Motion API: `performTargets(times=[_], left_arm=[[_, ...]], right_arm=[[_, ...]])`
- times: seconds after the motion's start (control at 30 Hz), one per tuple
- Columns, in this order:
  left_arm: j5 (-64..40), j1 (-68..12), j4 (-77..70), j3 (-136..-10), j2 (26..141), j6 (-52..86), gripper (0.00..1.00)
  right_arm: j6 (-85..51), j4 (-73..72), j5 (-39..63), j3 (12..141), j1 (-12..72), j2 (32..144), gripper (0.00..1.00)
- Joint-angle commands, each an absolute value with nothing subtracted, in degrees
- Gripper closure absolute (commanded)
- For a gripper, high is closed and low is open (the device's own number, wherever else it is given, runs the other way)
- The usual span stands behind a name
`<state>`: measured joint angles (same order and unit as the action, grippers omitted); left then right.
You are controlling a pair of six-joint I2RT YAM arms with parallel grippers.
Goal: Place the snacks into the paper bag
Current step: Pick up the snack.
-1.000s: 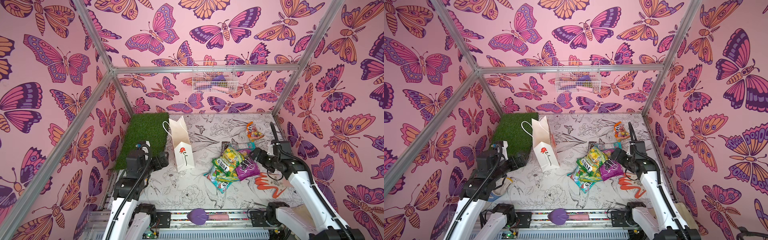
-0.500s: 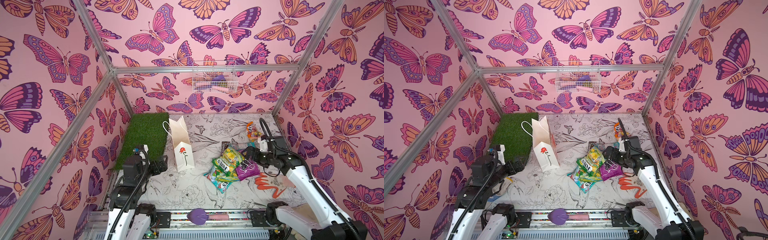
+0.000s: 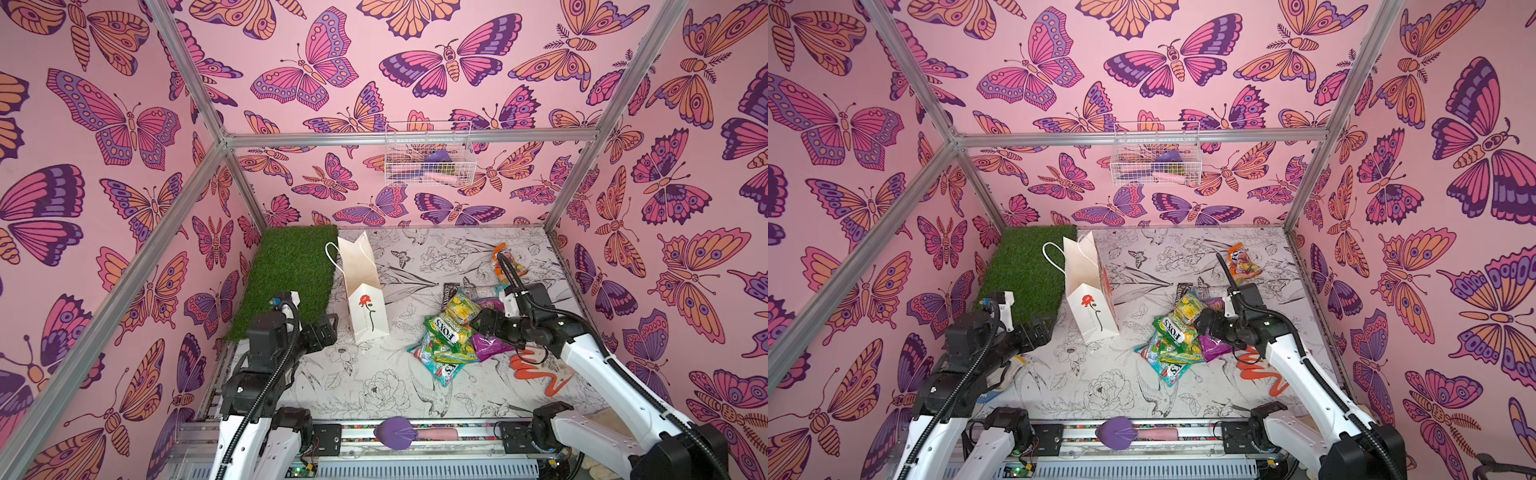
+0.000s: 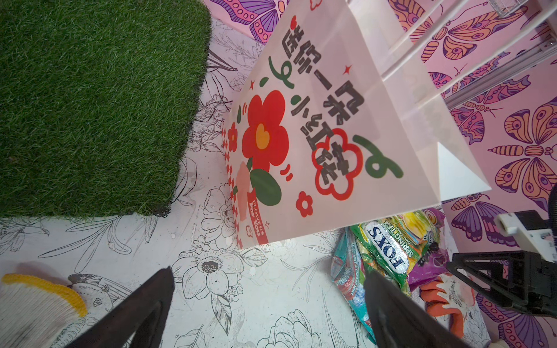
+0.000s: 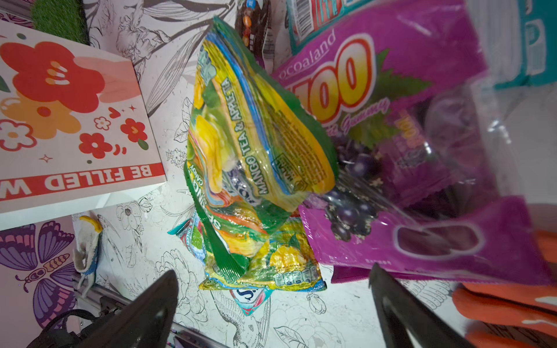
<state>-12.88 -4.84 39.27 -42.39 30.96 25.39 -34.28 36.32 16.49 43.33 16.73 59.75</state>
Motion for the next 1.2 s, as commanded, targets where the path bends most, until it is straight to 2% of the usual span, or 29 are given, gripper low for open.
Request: performTargets(times=[0.0,0.37,0.6,0.7,0.87,1.17], left_arm=[[-12.96,-4.65,39.71,-41.59,30.64,25.19,0.0],[-13.36,-4.63,39.7,-41.53,30.86,25.24,0.0],[-13.01,-4.66,39.81,-41.48,30.54,25.22,0.0],[-12.91,-4.61,39.75,-41.53,30.59,25.22,0.0],[-12.74,-4.65,39.95,-41.53,30.11,25.22,0.0],[-12.48,-4.44,40.02,-41.64,29.71,24.88,0.0]], right_arm=[[-35.33,35.36,16.17,43.02,17.81,60.64,0.01],[-37.64,33.11,15.46,41.39,19.1,60.97,0.01],[-41.79,41.1,1.14,43.62,21.82,62.61,0.01],[-42.07,41.06,3.95,43.82,21.8,62.81,0.01],[-42.34,30.94,12.78,37.99,21.88,58.68,0.01],[-44.03,31.7,11.42,39.09,23.42,60.29,0.01]])
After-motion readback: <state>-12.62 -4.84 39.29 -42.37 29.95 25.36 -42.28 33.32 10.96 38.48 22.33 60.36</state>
